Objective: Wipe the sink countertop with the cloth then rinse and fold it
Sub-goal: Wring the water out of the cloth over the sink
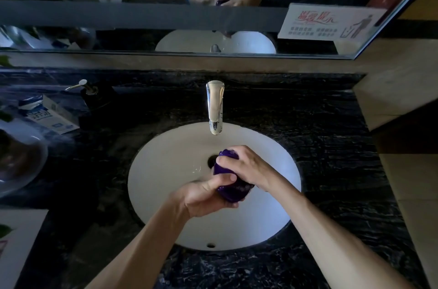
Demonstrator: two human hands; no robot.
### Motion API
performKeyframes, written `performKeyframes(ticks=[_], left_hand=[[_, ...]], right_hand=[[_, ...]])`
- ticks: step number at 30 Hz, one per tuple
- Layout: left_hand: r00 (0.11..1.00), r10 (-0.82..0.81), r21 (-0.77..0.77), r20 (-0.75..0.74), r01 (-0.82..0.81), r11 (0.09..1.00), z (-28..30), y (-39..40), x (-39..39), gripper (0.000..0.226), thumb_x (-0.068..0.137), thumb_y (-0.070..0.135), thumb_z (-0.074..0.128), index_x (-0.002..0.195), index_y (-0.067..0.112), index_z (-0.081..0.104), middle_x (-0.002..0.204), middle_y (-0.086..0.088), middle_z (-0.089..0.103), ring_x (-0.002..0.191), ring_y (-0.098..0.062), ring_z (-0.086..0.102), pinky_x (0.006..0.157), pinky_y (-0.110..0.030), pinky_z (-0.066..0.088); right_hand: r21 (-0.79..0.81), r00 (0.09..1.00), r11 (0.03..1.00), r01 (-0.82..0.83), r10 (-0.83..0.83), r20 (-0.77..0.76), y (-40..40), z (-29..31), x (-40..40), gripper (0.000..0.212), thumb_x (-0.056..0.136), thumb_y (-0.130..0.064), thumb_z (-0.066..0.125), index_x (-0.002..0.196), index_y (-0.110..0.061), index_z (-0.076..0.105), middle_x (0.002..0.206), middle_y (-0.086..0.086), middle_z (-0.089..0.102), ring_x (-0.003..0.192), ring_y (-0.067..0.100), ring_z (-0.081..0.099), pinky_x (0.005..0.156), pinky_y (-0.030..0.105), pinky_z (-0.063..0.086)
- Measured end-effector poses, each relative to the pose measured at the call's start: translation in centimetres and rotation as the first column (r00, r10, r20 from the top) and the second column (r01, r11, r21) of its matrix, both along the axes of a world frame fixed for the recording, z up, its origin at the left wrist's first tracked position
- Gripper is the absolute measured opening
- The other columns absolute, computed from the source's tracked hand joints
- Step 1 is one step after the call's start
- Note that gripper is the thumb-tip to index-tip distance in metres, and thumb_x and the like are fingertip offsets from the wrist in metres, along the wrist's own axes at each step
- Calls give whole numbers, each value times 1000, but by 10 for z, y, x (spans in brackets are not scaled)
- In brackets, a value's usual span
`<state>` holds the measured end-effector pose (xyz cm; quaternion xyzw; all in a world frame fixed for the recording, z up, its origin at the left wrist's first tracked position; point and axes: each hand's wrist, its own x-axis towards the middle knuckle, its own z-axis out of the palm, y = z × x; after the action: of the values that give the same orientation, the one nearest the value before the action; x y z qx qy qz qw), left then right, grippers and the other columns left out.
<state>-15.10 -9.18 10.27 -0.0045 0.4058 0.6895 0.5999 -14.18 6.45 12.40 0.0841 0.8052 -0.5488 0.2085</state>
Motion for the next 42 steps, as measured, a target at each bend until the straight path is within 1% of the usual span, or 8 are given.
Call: performKeyframes(ticks=[8,14,19,23,28,31,36,42], left_hand=[[974,-75,-272,-213,14,962,-13,10,-4,52,76,22,71,126,14,58,117,-9,72,102,-20,63,67,-28,50],[910,-187,-431,-369,11,902,-15,18,-4,40,73,30,65,111,18,66,108,-7,73,90,-16,64,64,-27,51],[976,77,-338,-204,-143,930,-22,13,2,45,70,26,73,112,13,64,95,-2,69,83,-16,60,63,-27,47],[937,315,-128,152,-298,946,-18,2,0,69,54,14,87,117,2,63,105,-19,67,85,-21,65,64,-26,50],[885,277,20,373,-307,952,3,-4,3,82,46,6,97,120,-5,63,114,-25,67,91,-28,71,67,-26,57],[892,193,115,409,-261,959,18,-7,6,65,57,5,93,116,-6,69,113,-30,63,92,-29,66,71,-26,58],[922,57,142,384,-120,982,36,-13,3,53,58,10,94,106,-2,73,97,-22,64,82,-23,65,60,-20,52],[975,-27,61,222,14,998,40,-15,0,61,61,20,94,110,0,63,84,-10,62,71,-14,56,46,-14,36]], right_hand=[[-70,966,981,179,-162,203,-9,-26,-7,47,85,-8,57,41,-19,42,44,-9,37,46,12,35,47,26,25],[115,921,966,230,-255,293,-16,-40,-16,39,77,-17,57,44,-17,38,42,-8,38,51,21,37,49,25,25],[40,966,995,87,-95,242,-8,-33,-17,21,93,-31,63,83,-13,58,79,1,60,73,17,55,64,29,42],[-318,957,919,234,-160,243,14,-23,-11,56,92,-60,58,119,-13,67,122,20,70,105,23,66,88,34,47],[-563,977,824,56,71,201,20,-17,1,97,65,-79,70,147,-31,48,146,1,58,139,29,52,111,61,39],[-571,976,818,-66,172,135,13,7,-5,110,59,-73,79,153,-30,42,141,10,60,132,25,58,109,39,48],[-560,959,800,-218,281,28,4,31,-14,98,60,-63,85,146,-27,54,134,32,58,121,35,62,112,51,46],[-436,991,893,-113,131,10,-11,45,-11,39,72,-29,88,85,-3,62,107,27,71,103,44,70,89,61,57]])
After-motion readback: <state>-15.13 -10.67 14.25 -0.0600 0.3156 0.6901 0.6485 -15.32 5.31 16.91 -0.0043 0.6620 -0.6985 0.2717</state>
